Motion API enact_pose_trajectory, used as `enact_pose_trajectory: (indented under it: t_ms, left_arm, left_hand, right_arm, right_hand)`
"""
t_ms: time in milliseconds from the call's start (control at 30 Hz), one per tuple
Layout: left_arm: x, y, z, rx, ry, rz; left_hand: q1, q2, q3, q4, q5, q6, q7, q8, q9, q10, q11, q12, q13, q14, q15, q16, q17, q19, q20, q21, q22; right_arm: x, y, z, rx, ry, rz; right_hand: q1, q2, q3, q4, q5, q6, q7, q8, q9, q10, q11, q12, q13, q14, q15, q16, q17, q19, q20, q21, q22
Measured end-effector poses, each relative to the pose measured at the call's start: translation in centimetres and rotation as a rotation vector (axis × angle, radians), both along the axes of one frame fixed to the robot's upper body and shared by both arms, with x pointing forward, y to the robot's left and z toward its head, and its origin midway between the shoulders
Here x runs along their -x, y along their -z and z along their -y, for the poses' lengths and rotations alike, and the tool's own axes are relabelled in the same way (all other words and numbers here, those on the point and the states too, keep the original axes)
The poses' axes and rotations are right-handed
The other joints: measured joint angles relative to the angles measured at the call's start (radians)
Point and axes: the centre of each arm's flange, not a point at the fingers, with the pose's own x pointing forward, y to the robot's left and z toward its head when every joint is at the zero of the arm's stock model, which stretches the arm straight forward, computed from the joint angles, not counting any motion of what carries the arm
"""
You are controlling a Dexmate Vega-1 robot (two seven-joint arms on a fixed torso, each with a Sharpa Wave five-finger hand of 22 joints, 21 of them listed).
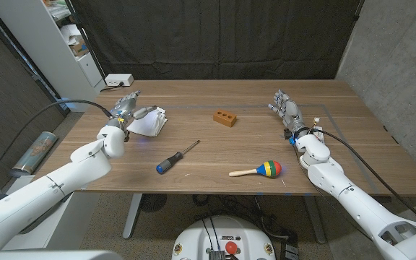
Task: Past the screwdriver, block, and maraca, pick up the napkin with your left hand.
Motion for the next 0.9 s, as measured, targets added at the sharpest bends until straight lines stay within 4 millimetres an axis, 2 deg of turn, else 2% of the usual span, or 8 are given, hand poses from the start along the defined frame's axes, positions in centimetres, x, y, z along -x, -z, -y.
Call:
enact_pose_trajectory:
  t_ms: [900]
  left_arm:
    - [-1.6, 1.4, -0.4, -0.025, -0.02, -0.065]
  left_hand:
    - [0.009, -0.009, -0.004, -0.004, 0.004, 0.0, 0.0, 0.0, 0.0, -0.005, 0.005, 0.0, 0.0, 0.0, 0.0, 0.0, 0.005, 0.005, 0.005, 0.0, 0.0]
  right_arm:
    - [-0.4, -0.5, -0.7, 0.009, 0.002, -0.002]
  right_hand:
    - [0.0, 0.0, 0.0, 0.0, 0.0, 0.0, 0.0, 0.0, 0.0, 0.0, 0.0, 0.0, 0.0, 0.004, 0.004, 0.0, 0.0, 0.0, 0.0, 0.0, 0.0]
